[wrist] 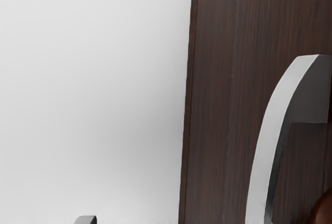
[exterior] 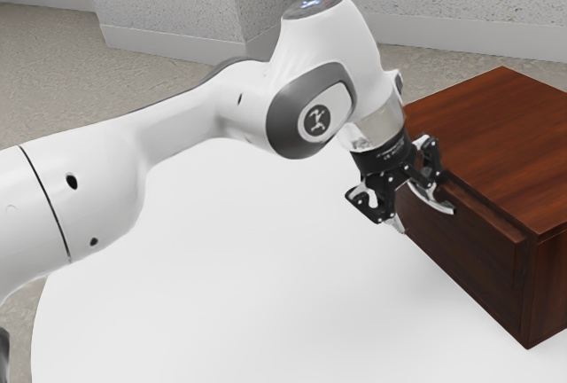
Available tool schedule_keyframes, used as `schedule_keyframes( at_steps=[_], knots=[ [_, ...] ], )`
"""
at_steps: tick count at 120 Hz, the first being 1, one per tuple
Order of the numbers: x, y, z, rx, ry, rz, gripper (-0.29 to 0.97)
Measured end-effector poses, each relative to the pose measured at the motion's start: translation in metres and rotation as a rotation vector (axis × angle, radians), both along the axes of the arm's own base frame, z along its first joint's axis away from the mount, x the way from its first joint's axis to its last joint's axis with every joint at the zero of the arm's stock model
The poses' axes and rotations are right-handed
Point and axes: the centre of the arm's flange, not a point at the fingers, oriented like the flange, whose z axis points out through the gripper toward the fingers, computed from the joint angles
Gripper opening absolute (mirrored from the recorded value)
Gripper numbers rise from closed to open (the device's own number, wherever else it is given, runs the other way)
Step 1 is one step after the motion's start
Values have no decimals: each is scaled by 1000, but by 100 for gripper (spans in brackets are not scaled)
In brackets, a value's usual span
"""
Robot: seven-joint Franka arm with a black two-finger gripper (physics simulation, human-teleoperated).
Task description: Pull the drawer handle with one arm to open the drawer
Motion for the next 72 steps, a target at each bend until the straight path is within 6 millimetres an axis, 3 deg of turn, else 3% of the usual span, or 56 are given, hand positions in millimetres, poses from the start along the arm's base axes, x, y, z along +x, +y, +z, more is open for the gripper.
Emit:
schedule_keyframes(
  at_steps=[33,59,72],
  knots=[
    [-13,2,9,19,-21,-11,28],
    [-15,1,-1,38,-24,-22,24],
    [-20,2,9,45,-42,-26,23]
  ],
)
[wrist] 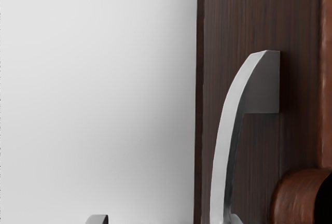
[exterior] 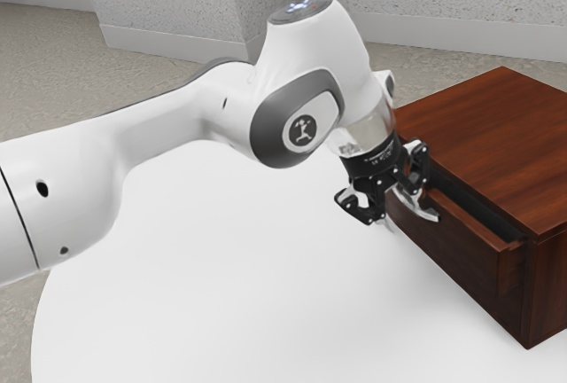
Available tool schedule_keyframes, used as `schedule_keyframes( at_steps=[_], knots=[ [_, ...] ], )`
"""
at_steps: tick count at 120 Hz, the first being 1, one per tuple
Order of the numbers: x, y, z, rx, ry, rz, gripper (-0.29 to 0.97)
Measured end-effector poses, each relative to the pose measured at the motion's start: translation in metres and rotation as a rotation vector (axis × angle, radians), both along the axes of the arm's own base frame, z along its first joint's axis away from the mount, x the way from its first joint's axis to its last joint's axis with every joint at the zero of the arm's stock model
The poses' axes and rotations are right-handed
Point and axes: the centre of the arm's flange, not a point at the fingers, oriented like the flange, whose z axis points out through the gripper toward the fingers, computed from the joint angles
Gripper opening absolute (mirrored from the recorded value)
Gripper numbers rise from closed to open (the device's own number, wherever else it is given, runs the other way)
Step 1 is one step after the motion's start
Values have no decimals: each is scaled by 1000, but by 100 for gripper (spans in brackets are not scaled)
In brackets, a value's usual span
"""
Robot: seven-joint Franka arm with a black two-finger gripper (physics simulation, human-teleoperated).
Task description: Pull the drawer handle with one arm to open the drawer
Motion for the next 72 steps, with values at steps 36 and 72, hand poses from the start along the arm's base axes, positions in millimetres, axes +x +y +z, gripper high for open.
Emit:
schedule_keyframes(
  at_steps=[36,72],
  knots=[
    [-16,5,-4,20,-15,-5,22],
    [-18,3,0,32,-44,-15,22]
  ],
)
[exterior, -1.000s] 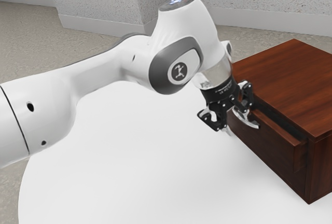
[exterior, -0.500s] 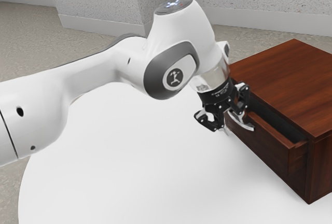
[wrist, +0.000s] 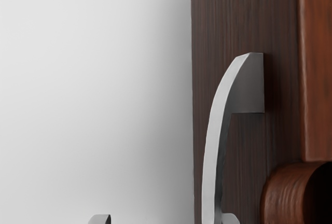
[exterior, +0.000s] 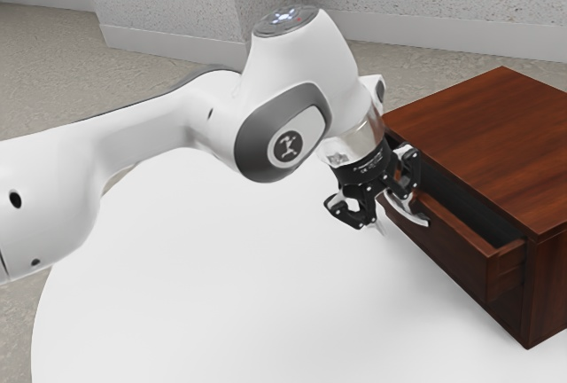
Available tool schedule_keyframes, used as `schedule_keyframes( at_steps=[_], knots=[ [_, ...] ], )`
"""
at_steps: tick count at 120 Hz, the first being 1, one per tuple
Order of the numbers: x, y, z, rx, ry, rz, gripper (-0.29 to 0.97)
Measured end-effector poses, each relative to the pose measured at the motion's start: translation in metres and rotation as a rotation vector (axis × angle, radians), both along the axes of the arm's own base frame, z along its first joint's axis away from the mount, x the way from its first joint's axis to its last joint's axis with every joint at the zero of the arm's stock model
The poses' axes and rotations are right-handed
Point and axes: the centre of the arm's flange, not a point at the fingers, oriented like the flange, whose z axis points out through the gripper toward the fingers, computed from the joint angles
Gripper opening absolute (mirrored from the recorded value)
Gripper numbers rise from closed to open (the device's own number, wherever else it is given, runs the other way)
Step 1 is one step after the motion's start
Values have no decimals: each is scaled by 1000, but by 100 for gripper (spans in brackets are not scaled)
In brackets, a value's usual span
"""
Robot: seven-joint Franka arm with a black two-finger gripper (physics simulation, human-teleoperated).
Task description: Pull the drawer handle with one arm to open the drawer
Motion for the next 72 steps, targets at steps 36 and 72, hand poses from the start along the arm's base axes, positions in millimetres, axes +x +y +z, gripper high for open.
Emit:
schedule_keyframes(
  at_steps=[36,72],
  knots=[
    [-3,0,-4,9,-13,-6,22],
    [-8,3,-9,11,-8,-4,22]
  ],
)
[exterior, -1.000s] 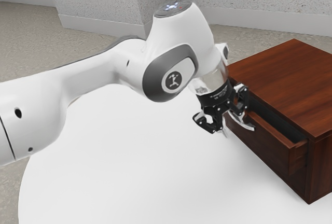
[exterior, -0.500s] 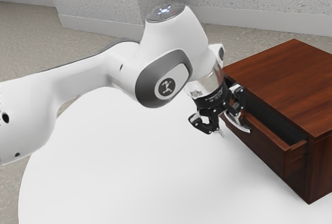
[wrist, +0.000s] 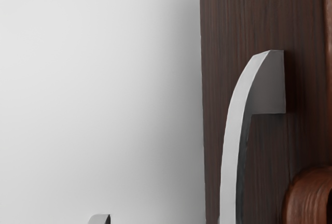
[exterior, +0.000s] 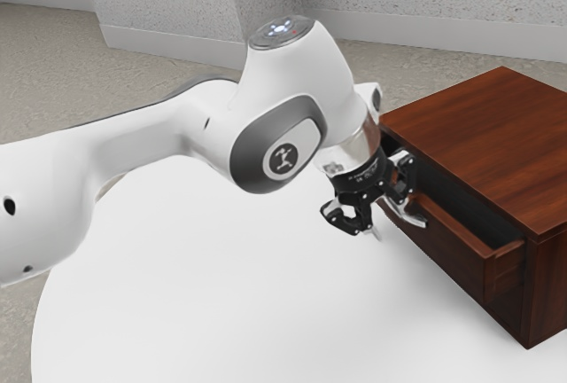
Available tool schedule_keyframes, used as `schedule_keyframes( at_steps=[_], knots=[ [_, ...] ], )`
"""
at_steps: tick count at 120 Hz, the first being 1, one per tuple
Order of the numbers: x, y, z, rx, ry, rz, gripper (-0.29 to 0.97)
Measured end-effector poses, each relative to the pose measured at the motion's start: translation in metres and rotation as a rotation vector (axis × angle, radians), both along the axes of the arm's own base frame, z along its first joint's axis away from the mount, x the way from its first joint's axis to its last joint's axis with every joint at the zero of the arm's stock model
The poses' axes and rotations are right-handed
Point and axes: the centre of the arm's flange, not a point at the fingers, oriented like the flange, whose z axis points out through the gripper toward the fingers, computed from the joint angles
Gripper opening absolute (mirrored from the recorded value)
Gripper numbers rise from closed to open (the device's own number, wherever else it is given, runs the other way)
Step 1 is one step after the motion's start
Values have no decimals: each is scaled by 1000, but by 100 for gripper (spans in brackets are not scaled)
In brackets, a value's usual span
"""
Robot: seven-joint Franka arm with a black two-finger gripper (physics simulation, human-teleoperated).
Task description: Pull the drawer handle with one arm to open the drawer
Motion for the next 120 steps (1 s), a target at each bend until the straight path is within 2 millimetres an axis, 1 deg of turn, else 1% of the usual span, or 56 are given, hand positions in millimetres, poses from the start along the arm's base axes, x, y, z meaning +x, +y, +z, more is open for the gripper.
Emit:
schedule_keyframes(
  at_steps=[27,49,63,95,120],
  knots=[
    [-17,7,5,8,-9,1,22],
    [-20,8,2,14,-8,-1,22],
    [-26,11,0,19,-8,0,22],
    [-32,11,6,33,-34,-10,21],
    [-36,12,3,42,-30,-12,21]
  ],
)
